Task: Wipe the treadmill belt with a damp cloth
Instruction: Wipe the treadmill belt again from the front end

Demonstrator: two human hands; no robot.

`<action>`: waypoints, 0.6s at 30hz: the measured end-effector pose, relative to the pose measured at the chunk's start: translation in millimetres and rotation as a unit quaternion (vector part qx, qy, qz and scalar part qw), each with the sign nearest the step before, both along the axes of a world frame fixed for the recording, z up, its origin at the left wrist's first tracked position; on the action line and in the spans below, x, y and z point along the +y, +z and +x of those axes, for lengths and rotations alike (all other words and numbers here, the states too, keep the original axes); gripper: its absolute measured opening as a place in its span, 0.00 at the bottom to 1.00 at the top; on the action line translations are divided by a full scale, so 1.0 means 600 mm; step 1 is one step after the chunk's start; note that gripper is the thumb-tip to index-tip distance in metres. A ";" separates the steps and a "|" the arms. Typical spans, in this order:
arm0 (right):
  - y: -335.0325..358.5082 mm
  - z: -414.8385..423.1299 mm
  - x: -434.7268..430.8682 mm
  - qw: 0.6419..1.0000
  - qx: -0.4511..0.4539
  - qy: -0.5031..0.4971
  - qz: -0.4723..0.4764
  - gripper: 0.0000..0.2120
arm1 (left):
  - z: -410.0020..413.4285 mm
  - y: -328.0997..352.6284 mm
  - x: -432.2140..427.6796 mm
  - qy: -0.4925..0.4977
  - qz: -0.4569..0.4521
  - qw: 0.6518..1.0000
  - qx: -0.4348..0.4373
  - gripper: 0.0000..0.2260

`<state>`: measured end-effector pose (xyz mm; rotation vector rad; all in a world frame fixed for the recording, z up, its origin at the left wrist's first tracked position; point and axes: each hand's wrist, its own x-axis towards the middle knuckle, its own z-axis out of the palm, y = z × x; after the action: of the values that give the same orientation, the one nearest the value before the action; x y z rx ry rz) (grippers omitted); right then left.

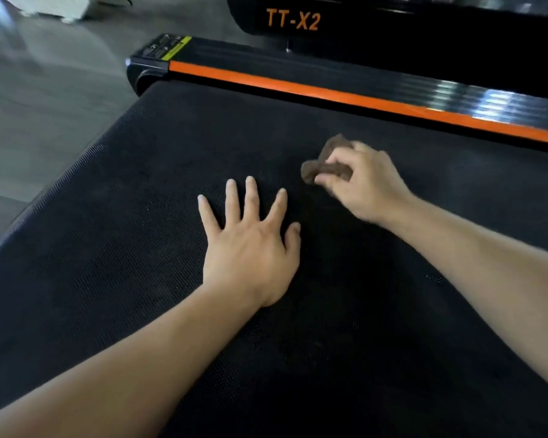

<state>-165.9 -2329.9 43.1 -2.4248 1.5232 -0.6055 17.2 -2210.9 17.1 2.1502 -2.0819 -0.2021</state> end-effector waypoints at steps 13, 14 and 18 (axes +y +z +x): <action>-0.005 0.006 -0.143 0.994 -0.004 -0.106 -0.034 0.10 | 0.001 -0.004 -0.001 0.003 0.000 1.000 -0.001 0.29; -0.001 0.006 -0.159 0.988 -0.009 -0.147 -0.034 0.10 | 0.000 -0.004 0.000 0.004 0.000 1.000 0.001 0.29; -0.005 0.003 -0.151 0.988 -0.009 -0.155 -0.023 0.09 | 0.001 -0.004 0.001 0.005 0.000 1.000 0.000 0.30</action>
<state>-164.0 -2420.2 40.3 -2.2225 1.9172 -0.7244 17.6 -2210.1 14.8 2.1610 -2.0709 -0.2012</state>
